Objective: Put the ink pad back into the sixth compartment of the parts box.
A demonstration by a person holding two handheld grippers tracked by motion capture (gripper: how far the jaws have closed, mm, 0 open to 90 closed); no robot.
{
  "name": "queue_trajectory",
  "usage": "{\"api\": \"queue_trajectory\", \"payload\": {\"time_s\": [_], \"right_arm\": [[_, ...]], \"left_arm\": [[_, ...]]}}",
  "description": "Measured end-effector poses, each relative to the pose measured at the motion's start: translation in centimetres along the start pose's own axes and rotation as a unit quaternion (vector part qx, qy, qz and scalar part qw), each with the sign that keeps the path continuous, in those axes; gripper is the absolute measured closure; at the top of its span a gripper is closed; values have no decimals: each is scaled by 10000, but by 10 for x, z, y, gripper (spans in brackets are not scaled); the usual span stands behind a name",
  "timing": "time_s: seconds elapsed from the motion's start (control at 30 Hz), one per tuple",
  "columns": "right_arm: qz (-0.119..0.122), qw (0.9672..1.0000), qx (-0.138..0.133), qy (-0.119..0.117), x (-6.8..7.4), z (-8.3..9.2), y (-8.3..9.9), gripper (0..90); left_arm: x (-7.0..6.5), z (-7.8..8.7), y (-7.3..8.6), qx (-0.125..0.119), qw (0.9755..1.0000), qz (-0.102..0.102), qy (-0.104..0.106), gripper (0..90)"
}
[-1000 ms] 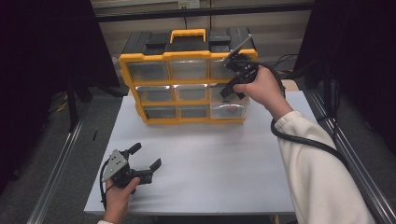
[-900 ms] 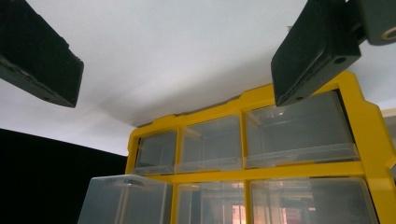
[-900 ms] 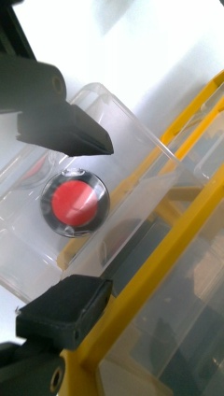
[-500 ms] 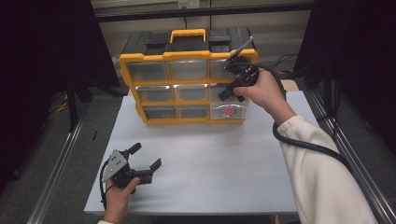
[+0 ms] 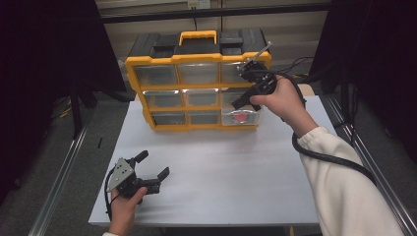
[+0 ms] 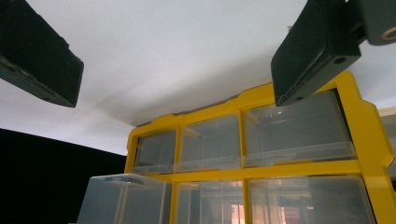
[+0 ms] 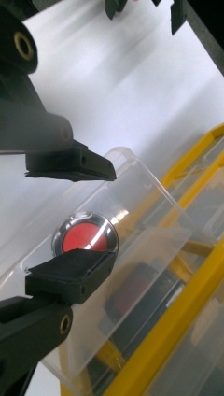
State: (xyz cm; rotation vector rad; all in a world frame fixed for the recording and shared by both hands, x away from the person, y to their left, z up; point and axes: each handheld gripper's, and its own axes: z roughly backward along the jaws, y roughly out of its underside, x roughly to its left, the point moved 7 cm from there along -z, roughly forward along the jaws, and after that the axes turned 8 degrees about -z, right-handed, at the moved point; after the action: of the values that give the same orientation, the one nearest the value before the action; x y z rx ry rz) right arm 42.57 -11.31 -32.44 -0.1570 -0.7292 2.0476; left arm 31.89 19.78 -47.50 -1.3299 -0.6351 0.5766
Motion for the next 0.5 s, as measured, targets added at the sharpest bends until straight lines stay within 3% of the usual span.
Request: {"api": "queue_trajectory", "payload": {"time_s": [0.23,0.37,0.5], "right_arm": [[-8,9999,133,-105,5,-1,9,604],[90,9998,110,-122,6,-2,11,618],[40,9999,47,-153,6,2,11,631]], "left_arm": [[1,2,0,52,10000,-45,-14,24],[0,2,0,43,10000,-22,1,24],[0,2,1,70,10000,-38,-40,24]]}}
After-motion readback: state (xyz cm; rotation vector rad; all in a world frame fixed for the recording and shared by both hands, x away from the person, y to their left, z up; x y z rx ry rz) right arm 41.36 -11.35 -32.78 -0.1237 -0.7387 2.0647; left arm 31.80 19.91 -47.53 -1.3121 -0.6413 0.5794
